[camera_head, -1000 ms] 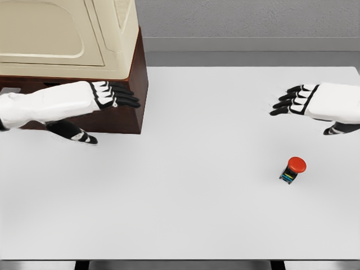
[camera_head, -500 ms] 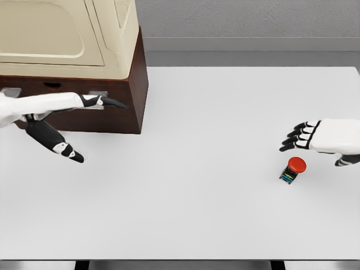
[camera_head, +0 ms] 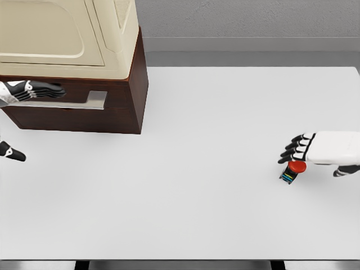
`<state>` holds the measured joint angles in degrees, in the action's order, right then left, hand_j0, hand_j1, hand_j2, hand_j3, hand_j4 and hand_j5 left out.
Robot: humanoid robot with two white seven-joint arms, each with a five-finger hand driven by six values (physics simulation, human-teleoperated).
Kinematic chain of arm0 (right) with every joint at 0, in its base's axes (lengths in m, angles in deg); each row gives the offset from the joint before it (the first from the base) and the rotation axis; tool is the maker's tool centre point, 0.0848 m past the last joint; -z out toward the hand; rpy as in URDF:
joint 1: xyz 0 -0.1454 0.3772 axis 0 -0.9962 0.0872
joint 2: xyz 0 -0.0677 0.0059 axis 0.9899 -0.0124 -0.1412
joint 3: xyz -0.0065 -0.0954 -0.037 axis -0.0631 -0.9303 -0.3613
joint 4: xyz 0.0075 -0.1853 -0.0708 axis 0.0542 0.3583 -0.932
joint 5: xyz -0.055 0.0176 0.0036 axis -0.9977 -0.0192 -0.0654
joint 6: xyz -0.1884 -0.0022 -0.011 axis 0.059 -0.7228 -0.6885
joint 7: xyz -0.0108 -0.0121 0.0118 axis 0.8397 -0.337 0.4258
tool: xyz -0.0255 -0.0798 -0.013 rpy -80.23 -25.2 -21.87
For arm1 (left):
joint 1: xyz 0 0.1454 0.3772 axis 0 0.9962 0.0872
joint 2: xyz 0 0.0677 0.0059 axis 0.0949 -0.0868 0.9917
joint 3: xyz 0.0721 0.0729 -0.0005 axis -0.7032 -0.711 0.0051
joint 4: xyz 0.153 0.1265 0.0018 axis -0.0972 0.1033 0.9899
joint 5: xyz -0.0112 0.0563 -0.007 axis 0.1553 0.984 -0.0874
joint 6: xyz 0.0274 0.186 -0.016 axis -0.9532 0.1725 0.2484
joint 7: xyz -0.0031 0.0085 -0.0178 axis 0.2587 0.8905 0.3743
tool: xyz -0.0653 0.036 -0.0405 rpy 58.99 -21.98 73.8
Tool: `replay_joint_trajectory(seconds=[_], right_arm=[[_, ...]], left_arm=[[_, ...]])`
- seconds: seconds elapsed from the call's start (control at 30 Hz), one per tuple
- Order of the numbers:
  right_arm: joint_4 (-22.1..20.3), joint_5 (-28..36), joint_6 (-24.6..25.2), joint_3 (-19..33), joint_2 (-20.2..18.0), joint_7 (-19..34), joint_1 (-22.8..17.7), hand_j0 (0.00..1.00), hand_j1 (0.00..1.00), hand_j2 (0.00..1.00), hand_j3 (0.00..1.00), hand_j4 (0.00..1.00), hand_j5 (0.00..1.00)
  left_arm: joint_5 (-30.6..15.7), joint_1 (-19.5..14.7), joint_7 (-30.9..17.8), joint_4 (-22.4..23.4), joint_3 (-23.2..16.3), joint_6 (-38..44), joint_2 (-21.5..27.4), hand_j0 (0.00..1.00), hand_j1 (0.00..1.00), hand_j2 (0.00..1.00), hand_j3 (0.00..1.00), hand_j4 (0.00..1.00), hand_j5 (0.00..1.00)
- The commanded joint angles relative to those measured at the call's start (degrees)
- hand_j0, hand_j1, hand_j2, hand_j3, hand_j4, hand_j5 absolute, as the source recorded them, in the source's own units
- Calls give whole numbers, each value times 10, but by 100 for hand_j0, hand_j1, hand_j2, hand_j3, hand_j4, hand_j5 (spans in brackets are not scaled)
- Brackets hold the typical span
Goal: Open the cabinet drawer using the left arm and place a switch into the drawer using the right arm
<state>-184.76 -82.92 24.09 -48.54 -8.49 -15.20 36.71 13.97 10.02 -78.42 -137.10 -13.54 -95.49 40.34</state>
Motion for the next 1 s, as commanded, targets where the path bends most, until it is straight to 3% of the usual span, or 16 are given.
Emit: replay_joint_trajectory(seconds=[0.0,0.2,0.47,0.63,0.7,0.97], right_arm=[[-1,1,1,-4,0,0,1,100,100,100,100,100,100],[-1,1,1,-3,1,0,5,100,100,100,100,100,100],[-1,1,1,-4,19,0,10,100,100,100,100,100,100],[-1,1,1,-10,25,0,9,100,100,100,100,100,100],[0,-8,1,-13,28,0,9,100,100,100,100,100,100],[0,-13,1,-16,28,0,9,100,100,100,100,100,100]], left_arm=[[-3,1,0,1,-1,4,5,100,100,100,100,100,100],[79,2,0,1,-1,52,-6,100,100,100,100,100,100],[118,0,0,1,5,61,-4,100,100,100,100,100,100],[164,-8,0,1,41,142,-38,100,100,100,100,100,100],[171,-18,0,2,42,179,-56,100,100,100,100,100,100],[174,-19,12,7,58,219,-52,100,100,100,100,100,100]])
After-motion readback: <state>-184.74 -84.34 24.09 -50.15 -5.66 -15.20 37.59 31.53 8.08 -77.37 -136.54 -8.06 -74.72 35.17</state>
